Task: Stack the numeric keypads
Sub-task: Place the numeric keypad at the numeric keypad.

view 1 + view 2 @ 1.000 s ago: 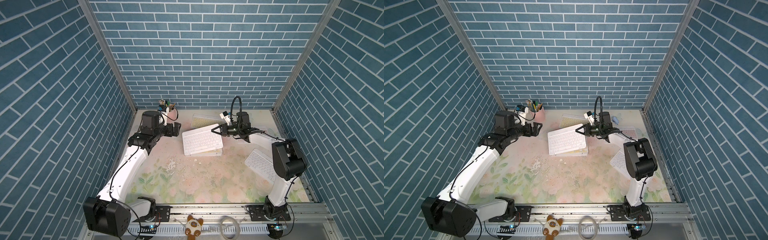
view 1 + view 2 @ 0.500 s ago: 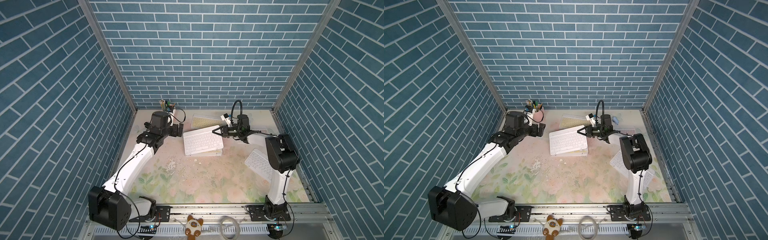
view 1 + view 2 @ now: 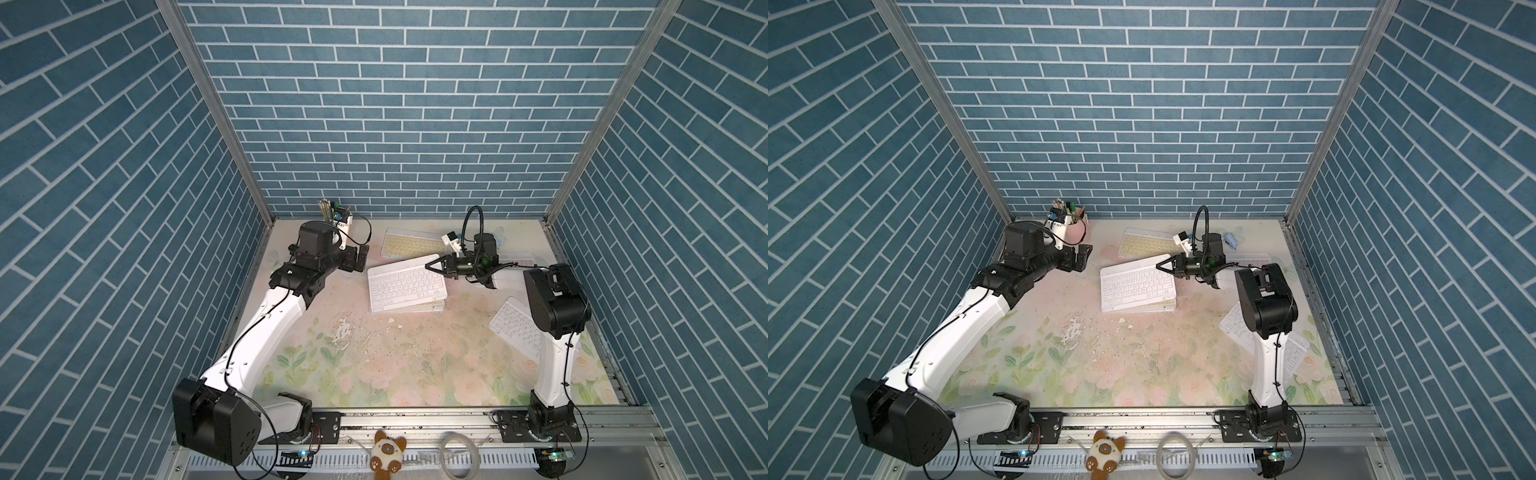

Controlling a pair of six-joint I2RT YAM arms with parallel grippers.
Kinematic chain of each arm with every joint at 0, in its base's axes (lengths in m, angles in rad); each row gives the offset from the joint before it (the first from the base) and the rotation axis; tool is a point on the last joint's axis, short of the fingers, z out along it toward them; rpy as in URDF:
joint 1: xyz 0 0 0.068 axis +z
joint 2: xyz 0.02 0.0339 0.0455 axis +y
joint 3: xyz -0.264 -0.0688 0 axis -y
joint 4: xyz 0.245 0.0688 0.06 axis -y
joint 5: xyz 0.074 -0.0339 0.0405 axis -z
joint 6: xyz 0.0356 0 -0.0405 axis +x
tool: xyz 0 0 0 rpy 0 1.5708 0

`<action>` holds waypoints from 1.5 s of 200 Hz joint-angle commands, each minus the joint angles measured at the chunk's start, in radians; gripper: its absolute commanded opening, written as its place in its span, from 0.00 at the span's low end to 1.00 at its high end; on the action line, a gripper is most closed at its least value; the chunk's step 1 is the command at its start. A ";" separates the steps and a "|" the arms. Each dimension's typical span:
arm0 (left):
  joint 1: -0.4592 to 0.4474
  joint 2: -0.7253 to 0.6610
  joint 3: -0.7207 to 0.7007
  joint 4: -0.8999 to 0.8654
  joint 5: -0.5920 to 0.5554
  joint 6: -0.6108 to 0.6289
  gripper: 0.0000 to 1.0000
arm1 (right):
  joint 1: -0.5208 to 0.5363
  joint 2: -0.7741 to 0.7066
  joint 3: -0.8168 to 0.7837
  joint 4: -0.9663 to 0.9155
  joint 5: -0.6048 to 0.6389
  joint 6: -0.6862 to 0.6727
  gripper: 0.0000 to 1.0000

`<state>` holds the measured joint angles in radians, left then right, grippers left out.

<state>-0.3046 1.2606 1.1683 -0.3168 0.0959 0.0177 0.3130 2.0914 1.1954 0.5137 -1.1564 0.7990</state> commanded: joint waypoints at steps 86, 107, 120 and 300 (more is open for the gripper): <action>-0.024 0.009 0.011 -0.034 0.043 0.028 1.00 | -0.016 0.033 -0.011 0.024 0.009 0.016 0.21; -0.027 0.012 0.015 -0.039 0.045 0.030 1.00 | -0.025 0.023 -0.014 -0.035 0.023 -0.024 0.27; -0.030 0.014 0.014 -0.038 0.044 0.031 1.00 | -0.030 0.017 -0.015 -0.059 0.028 -0.043 0.31; -0.054 -0.011 0.014 -0.020 -0.071 0.086 1.00 | -0.043 -0.037 0.224 -0.915 0.472 -0.541 0.42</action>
<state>-0.3531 1.2888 1.1927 -0.3714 0.0948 0.0517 0.2737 2.0945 1.3685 -0.2752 -0.7918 0.3584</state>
